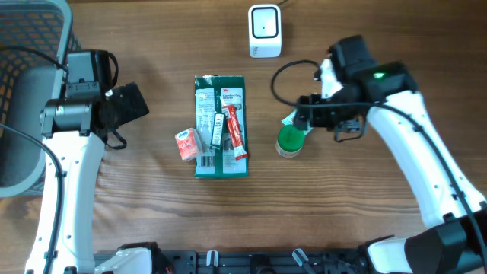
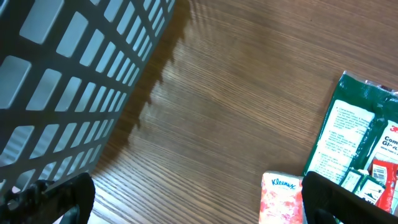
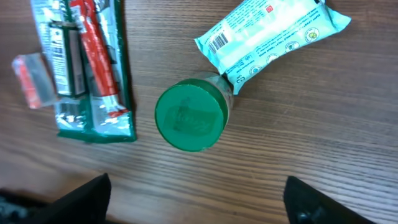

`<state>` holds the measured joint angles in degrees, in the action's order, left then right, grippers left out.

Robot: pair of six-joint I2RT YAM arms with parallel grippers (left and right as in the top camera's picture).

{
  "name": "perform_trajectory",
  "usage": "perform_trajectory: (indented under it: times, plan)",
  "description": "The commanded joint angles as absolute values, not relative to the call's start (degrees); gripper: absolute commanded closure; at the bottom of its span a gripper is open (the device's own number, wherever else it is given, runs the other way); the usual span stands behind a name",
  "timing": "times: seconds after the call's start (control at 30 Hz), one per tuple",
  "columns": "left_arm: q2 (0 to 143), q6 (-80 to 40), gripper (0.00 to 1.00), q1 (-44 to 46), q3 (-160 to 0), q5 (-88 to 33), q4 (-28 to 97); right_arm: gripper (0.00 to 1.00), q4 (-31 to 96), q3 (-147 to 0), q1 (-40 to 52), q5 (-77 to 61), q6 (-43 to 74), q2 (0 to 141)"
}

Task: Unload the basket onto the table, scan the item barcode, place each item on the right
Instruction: 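Reach the right gripper toward the green-lidded jar, then lower the right gripper down over the green-lidded jar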

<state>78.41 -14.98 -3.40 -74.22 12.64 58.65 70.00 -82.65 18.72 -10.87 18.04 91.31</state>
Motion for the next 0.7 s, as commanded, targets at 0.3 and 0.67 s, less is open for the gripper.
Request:
perform_trajectory:
  times: [0.3,0.67]
  plan:
    - [77.69,-15.46,0.0,-3.66,-75.11,13.54,58.5,0.03,68.18,-83.5,26.57,0.08,30.57,99.5]
    - [77.69,-15.46,0.0,-3.66,-75.11,13.54,58.5,0.01,65.36,-83.44,26.83,0.05,33.63,107.11]
